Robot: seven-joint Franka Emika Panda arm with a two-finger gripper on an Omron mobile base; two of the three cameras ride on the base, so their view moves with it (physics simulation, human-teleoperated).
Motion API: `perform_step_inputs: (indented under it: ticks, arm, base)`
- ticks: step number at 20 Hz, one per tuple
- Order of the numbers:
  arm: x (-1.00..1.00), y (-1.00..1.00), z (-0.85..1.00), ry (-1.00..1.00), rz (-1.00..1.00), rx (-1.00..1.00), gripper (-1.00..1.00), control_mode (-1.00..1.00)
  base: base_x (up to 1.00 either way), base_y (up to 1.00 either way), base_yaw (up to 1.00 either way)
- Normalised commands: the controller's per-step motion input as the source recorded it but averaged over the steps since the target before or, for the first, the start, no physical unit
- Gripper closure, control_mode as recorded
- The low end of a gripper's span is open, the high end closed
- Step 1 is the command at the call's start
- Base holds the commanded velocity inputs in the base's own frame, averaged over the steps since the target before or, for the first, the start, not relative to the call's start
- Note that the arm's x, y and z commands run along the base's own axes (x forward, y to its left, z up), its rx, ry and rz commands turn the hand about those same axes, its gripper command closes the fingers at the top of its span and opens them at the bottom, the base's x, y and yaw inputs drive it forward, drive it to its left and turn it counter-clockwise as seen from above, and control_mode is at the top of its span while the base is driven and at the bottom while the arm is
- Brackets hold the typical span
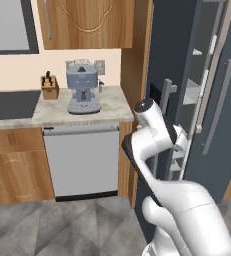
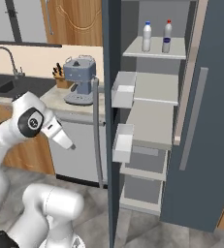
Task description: Take the bottled waters from the counter and place them in the freezer to freeze. Close the freezer door after placing the bottles.
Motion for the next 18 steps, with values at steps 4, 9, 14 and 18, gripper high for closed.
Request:
perform_step_inputs:
  ticks: [4,9,14,18]
  arm:
    - [0.72,0.00,-0.29,-0.03,-0.57,-0.20,-1.00,-1.00]
    - [0.43,0.00,0.00,-0.13,-0.40,-0.12,-1.00,-1.00]
    - [0.03,-0.09,0.00,-0.25,-0.23,-0.14,-1.00,-1.00]
    - [0.01,-0.33,0.00,-0.15,-0.11,-0.07,-1.00,-1.00]
  base:
    - [0.00,0.00,0.00]
    - [0.00,0.00,0.00]
    - [0.00,0.00,0.00]
    - [0.00,0.00,0.00]
